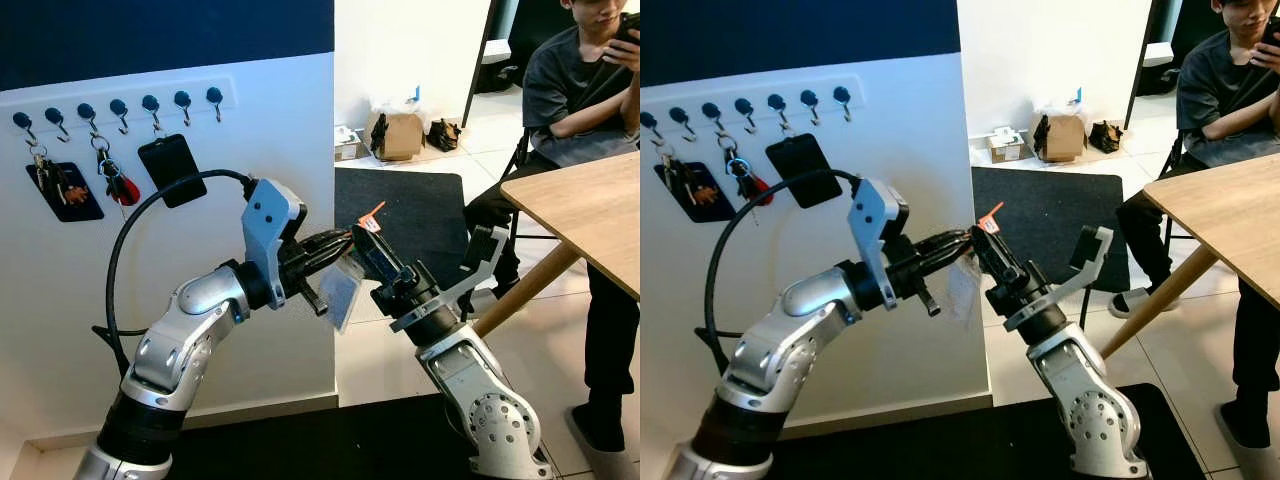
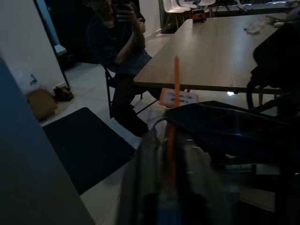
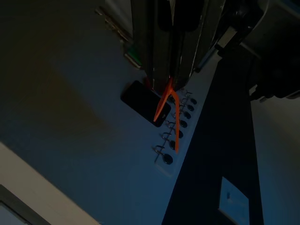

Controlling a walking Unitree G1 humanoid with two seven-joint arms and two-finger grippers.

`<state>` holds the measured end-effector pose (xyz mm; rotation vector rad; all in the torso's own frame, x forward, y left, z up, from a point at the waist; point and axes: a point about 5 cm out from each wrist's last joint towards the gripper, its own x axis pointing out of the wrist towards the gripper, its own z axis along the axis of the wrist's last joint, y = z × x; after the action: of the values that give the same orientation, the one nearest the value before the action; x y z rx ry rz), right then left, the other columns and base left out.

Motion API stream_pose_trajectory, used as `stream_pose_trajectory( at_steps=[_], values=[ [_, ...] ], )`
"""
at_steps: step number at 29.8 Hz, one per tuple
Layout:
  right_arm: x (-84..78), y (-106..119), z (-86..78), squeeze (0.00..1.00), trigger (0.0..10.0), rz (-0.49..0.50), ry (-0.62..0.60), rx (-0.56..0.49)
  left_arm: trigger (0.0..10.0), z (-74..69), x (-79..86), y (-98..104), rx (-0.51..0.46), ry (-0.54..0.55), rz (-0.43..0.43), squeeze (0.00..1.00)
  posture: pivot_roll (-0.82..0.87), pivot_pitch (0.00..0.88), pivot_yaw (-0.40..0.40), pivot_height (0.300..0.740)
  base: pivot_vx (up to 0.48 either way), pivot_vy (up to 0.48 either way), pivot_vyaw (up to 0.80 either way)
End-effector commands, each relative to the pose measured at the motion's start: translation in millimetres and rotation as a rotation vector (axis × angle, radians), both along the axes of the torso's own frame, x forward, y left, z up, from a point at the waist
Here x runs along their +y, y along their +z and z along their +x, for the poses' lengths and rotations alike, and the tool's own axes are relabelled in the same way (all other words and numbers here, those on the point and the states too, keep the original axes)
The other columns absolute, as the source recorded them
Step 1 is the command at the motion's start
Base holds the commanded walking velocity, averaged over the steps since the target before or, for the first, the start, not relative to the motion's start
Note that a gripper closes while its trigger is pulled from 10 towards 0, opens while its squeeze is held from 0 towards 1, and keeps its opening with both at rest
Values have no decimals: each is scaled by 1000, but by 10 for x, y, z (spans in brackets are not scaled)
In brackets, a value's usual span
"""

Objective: Hang keys on a hook

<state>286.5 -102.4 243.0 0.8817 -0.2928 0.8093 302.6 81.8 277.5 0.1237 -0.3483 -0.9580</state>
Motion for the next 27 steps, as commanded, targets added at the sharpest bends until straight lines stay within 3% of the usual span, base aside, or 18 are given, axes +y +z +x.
stream_pose_trajectory(
  at_steps=[1,3,4,12,17,19,20,21,23,27],
  values=[
    [45,-60,-7,0,10000,-19,9,26,10000,-28,-45,45,-18,-27,-12,1000,19,179,95,740,0,0,0],
    [38,-69,-3,0,10000,-18,3,31,10000,-41,-35,65,-6,-37,-35,1000,19,179,96,740,0,0,0],
    [24,-76,2,0,10000,-12,-6,36,10000,-70,-16,84,10,-59,-59,0,20,181,98,740,0,0,0],
    [-124,-42,27,0,10000,58,-50,41,10000,-230,94,59,83,-155,-103,0,24,183,104,740,0,0,0],
    [-311,54,10,0,10000,254,-28,34,10000,-153,271,138,108,-63,-230,0,28,180,103,740,0,0,0],
    [-311,54,10,0,10000,254,-28,34,10000,-153,271,138,108,-63,-230,0,28,180,103,740,0,0,0],
    [-353,65,-2,0,10000,331,-9,40,10000,-116,306,174,104,-30,-251,0,32,179,103,740,0,0,0],
    [-353,65,-2,0,10000,331,-9,40,10000,-116,306,174,104,-30,-251,0,32,179,103,740,0,0,0],
    [-351,99,-43,0,10000,474,55,40,10000,-32,270,162,79,74,-215,0,29,176,104,740,0,0,0],
    [-297,131,-86,0,10000,544,118,29,10000,4,194,143,66,137,-195,0,28,176,104,740,0,0,0]
  ],
)
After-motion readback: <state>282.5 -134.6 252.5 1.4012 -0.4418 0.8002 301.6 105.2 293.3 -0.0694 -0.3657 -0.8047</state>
